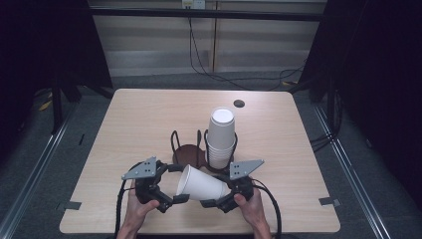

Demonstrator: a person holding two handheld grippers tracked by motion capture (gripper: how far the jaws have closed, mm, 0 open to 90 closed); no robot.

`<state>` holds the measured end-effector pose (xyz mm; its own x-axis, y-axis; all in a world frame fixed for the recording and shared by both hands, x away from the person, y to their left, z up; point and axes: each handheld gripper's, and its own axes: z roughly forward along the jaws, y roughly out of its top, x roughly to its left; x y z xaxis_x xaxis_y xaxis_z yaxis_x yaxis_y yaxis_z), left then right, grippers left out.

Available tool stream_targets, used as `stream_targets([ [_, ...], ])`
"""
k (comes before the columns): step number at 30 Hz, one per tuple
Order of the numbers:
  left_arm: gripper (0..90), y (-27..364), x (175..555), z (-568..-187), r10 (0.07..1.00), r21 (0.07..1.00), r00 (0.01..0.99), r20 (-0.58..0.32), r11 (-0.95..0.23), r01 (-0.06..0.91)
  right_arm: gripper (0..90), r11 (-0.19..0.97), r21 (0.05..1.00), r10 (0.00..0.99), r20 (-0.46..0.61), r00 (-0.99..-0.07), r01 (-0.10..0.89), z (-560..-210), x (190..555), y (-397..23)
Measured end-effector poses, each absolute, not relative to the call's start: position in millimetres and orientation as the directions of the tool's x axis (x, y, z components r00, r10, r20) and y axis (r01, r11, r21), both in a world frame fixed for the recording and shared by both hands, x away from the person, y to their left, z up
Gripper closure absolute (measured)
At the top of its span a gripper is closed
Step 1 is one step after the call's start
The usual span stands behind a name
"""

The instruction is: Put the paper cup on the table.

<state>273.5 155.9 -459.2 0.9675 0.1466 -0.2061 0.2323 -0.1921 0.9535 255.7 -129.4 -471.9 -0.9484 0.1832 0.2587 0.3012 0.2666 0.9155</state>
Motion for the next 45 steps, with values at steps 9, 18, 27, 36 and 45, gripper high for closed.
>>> stream_targets([
  [9, 5.3, 148, 273, -459, 0.107, 0.951, 0.97, -0.216, -0.202, 0.234, 23.0, 0.273, 0.916, 0.172, 0.253, -0.952, 0.293, -472, 256, -127],
  [18, 5.5, 142, 275, -460, 0.087, 0.952, 0.974, -0.208, -0.21, 0.222, 23.1, 0.284, 0.912, 0.174, 0.253, -0.952, 0.295, -472, 255, -127],
  [27, 9.0, 137, 277, -460, 0.061, 0.948, 0.974, -0.22, -0.221, 0.228, 22.9, 0.298, 0.908, 0.177, 0.249, -0.952, 0.293, -474, 255, -128],
  [36, 13.2, 136, 274, -454, 0.075, 0.942, 0.976, -0.202, -0.257, 0.215, 15.9, 0.29, 0.919, 0.203, 0.214, -0.956, 0.267, -474, 252, -131],
  [45, 13.1, 140, 276, -454, 0.116, 0.928, 0.974, -0.196, -0.299, 0.223, 12.9, 0.222, 0.938, 0.284, 0.199, -0.938, 0.266, -476, 250, -143],
])
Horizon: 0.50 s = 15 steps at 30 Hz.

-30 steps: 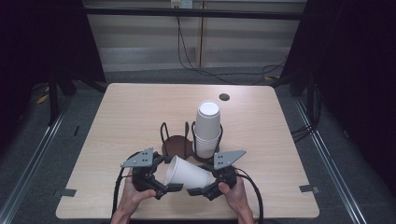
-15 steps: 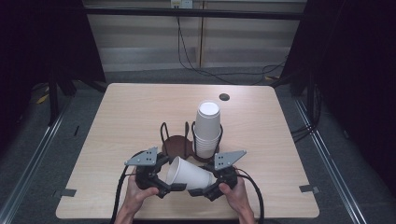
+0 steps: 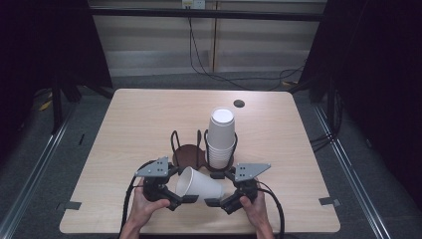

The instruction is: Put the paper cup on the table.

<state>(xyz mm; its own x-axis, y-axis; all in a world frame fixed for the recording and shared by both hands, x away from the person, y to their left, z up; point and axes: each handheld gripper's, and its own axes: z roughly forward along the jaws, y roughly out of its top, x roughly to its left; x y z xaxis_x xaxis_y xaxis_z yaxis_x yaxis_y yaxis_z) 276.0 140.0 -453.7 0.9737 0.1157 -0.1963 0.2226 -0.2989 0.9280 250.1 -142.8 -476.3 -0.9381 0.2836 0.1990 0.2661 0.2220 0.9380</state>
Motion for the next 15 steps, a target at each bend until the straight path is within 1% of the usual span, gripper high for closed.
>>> stream_targets([
  [5, 12.9, 144, 275, -453, 0.139, 0.922, 0.971, -0.192, -0.315, 0.227, 12.8, 0.188, 0.949, 0.333, 0.182, -0.925, 0.255, -476, 247, -148],
  [12, 12.8, 152, 278, -450, 0.178, 0.914, 0.964, -0.198, -0.321, 0.247, 13.0, 0.199, 0.955, 0.432, 0.118, -0.894, 0.222, -477, 239, -153],
  [15, 12.8, 157, 279, -450, 0.188, 0.912, 0.963, -0.194, -0.326, 0.248, 13.0, 0.199, 0.957, 0.46, 0.1, -0.882, 0.212, -479, 237, -158],
])
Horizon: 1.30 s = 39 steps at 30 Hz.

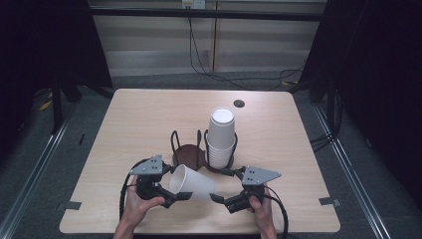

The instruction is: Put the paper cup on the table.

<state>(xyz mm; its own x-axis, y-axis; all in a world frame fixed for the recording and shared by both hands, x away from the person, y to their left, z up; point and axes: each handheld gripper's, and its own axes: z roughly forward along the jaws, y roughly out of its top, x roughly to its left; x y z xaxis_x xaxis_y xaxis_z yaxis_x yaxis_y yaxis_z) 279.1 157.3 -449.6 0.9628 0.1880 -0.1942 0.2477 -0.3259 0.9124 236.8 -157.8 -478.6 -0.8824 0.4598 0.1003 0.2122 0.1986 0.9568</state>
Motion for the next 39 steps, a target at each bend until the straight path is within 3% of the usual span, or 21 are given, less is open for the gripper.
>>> stream_targets([
  [15, 12.4, 174, 282, -448, 0.231, 0.884, 0.951, -0.207, -0.371, 0.283, 12.9, 0.061, 0.984, 0.743, 0.066, -0.666, 0.166, -497, 235, -167],
  [22, 12.1, 187, 285, -443, 0.283, 0.86, 0.939, -0.197, -0.41, 0.304, 12.8, 0.034, 0.993, 0.807, 0.038, -0.589, 0.111, -507, 235, -171],
  [33, 11.9, 209, 287, -436, 0.371, 0.832, 0.909, -0.191, -0.431, 0.35, 13.2, -0.013, 1.0, 0.795, 0.022, -0.607, 0.018, -511, 229, -176],
  [39, 11.9, 219, 294, -428, 0.399, 0.833, 0.896, -0.195, -0.415, 0.366, 13.4, -0.018, 1.0, 0.785, 0.027, -0.619, 0.021, -512, 227, -178],
])
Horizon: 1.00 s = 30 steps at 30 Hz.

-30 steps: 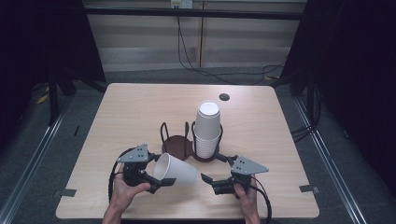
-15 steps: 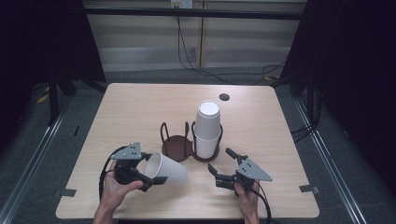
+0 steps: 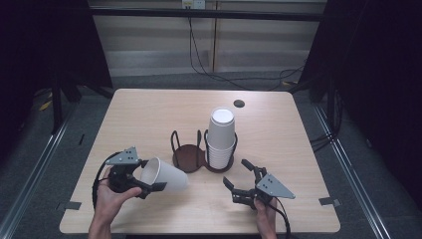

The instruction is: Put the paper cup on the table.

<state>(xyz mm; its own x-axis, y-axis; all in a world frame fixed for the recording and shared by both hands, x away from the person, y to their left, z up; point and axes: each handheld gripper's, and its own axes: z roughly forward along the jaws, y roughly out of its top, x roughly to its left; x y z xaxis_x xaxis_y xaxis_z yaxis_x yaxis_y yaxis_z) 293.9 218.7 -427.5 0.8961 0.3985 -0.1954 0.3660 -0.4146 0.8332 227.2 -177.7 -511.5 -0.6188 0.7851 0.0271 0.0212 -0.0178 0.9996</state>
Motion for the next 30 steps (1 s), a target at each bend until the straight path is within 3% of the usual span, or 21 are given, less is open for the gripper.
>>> stream_targets([
  [15, 12.1, 230, 306, -416, 0.559, 0.745, 0.824, -0.091, -0.511, 0.429, 13.5, -0.019, 1.0, 0.783, 0.028, -0.621, 0.02, -512, 227, -178],
  [30, 12.0, 227, 343, -390, 0.599, 0.66, 0.8, -0.017, -0.595, 0.459, 13.5, -0.019, 1.0, 0.785, 0.029, -0.618, 0.022, -512, 227, -178],
])
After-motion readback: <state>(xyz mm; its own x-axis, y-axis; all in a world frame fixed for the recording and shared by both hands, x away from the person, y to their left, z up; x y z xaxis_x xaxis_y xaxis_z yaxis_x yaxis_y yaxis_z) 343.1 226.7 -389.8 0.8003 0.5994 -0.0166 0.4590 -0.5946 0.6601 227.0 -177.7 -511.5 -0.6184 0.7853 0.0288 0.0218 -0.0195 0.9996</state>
